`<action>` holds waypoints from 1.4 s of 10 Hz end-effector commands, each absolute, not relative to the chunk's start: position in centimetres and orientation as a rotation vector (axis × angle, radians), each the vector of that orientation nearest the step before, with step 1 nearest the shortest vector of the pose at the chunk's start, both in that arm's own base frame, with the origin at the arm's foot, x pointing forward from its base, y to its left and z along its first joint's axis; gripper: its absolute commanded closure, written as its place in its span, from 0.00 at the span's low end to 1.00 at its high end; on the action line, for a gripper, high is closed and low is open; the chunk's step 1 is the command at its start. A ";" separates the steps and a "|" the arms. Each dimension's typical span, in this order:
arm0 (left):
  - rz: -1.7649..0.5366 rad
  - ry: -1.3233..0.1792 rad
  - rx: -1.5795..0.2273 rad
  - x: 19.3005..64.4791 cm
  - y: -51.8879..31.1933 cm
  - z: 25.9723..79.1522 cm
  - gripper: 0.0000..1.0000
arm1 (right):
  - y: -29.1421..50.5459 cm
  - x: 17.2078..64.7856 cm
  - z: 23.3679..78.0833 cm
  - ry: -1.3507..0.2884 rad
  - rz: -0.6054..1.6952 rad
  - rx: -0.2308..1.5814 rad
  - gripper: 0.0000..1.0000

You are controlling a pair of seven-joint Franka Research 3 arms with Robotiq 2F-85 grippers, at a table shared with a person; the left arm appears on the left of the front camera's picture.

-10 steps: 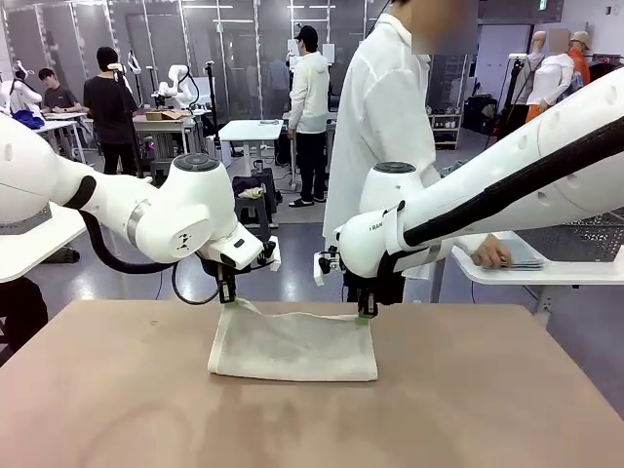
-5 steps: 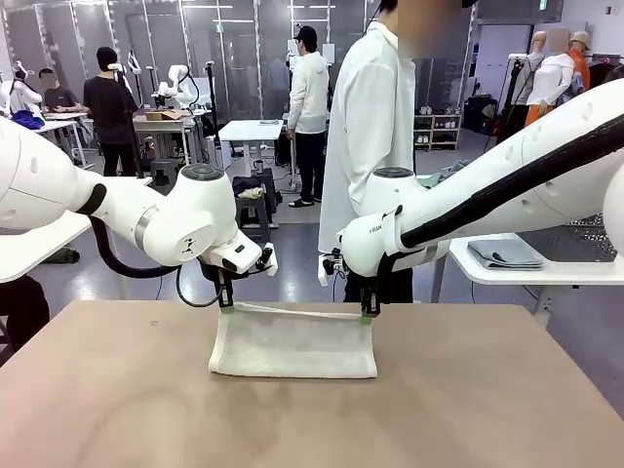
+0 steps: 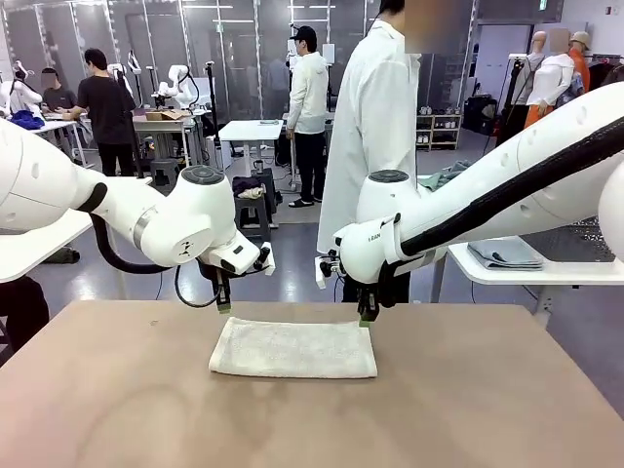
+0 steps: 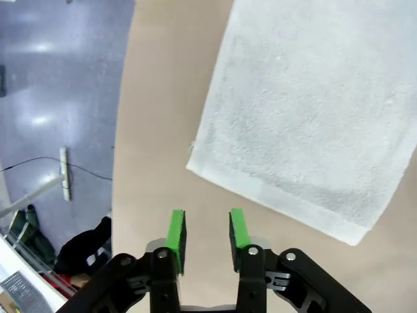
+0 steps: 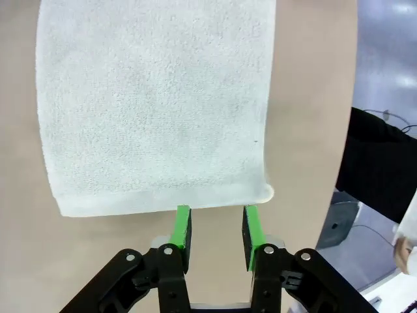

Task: Fold the towels and place them in the basket.
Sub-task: When a person lays out a Towel with hook on the table, fold it in half twice.

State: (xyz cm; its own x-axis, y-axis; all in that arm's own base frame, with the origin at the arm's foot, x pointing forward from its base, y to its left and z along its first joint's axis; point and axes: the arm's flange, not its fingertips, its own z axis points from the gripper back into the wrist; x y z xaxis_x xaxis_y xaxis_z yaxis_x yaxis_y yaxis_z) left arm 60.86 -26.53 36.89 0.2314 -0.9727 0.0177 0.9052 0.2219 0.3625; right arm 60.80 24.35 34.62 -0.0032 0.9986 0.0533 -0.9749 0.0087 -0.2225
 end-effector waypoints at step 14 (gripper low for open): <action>-1.465 -0.565 -0.345 47.0 -9.8 49.6 0.30 | 26.1 44.2 47.3 -0.282 1.001 -0.092 0.15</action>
State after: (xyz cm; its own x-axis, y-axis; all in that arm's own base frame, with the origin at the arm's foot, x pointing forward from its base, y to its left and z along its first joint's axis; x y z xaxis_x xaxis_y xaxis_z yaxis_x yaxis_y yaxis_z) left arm 47.93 -11.01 50.00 0.0353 -0.8674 0.4963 0.9823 0.1216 0.1428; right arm 43.06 26.53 47.29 0.4798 0.8487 0.2226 -0.8429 0.5163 -0.1517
